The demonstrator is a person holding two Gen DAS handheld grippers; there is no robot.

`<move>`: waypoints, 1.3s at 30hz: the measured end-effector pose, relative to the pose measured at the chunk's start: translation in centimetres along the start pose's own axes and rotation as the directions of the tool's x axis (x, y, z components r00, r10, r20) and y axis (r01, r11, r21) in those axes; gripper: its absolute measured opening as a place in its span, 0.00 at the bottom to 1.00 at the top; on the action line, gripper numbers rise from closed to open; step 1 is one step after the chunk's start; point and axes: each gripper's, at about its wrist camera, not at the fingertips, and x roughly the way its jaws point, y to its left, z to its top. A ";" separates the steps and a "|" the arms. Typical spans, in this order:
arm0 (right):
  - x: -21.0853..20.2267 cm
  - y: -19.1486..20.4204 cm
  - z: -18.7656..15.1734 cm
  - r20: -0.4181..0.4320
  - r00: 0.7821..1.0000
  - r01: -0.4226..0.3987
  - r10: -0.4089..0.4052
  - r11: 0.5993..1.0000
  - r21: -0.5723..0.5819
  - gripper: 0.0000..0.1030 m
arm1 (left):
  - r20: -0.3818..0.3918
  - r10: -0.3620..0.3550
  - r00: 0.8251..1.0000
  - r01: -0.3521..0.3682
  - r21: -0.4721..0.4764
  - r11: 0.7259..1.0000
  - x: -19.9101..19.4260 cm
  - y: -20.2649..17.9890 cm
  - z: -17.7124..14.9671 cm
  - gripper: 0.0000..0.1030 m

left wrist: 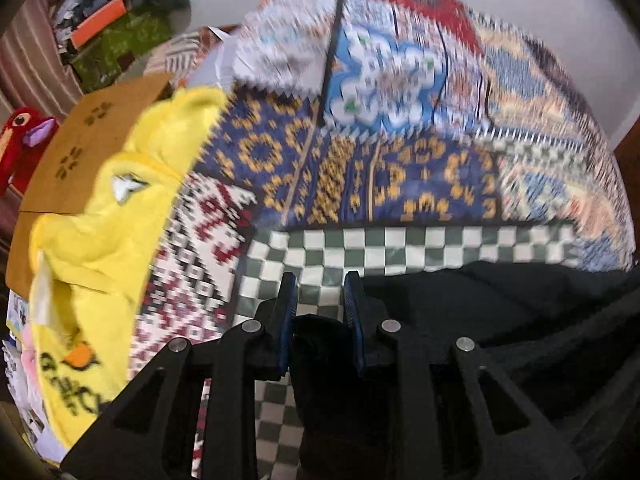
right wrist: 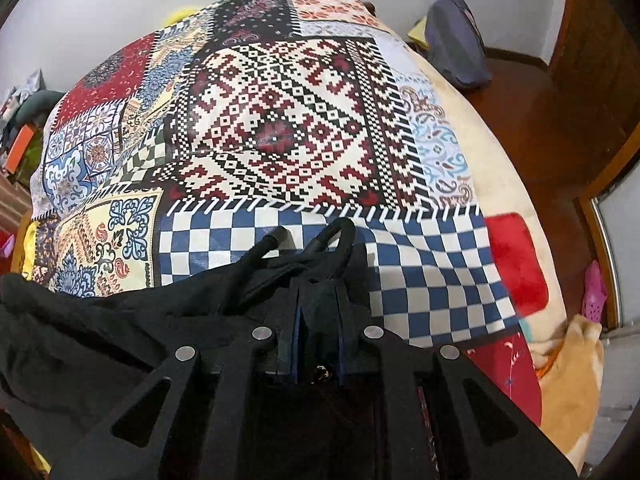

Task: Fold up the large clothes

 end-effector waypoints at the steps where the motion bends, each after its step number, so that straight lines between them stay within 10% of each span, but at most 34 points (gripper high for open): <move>1: -0.2 0.0 0.0 0.000 1.000 -0.002 0.002 1.000 -0.010 0.12 | -0.009 -0.001 1.000 0.001 0.022 1.000 0.5 -0.4 -0.3 0.24; 12: -8.8 -0.3 0.5 0.061 0.996 0.066 -0.064 0.997 -0.028 0.40 | 0.131 0.047 0.990 -0.065 0.143 0.988 -9.5 -0.1 0.0 0.34; 22: -16.7 6.9 -4.1 0.194 0.974 -0.075 0.116 0.976 -0.206 0.51 | 0.245 -0.096 0.965 0.029 0.263 0.964 -20.8 -3.2 -3.7 0.48; 31: -13.7 13.7 -8.3 0.158 0.969 -0.125 0.189 0.930 -0.345 0.51 | 0.174 -0.205 0.963 0.127 0.378 0.917 -18.5 -11.4 -7.8 0.48; 39: -6.6 14.5 -7.1 0.087 0.986 -0.110 0.142 0.946 -0.305 0.54 | 0.118 -0.204 0.972 0.165 0.282 0.945 -12.3 -13.1 -5.1 0.49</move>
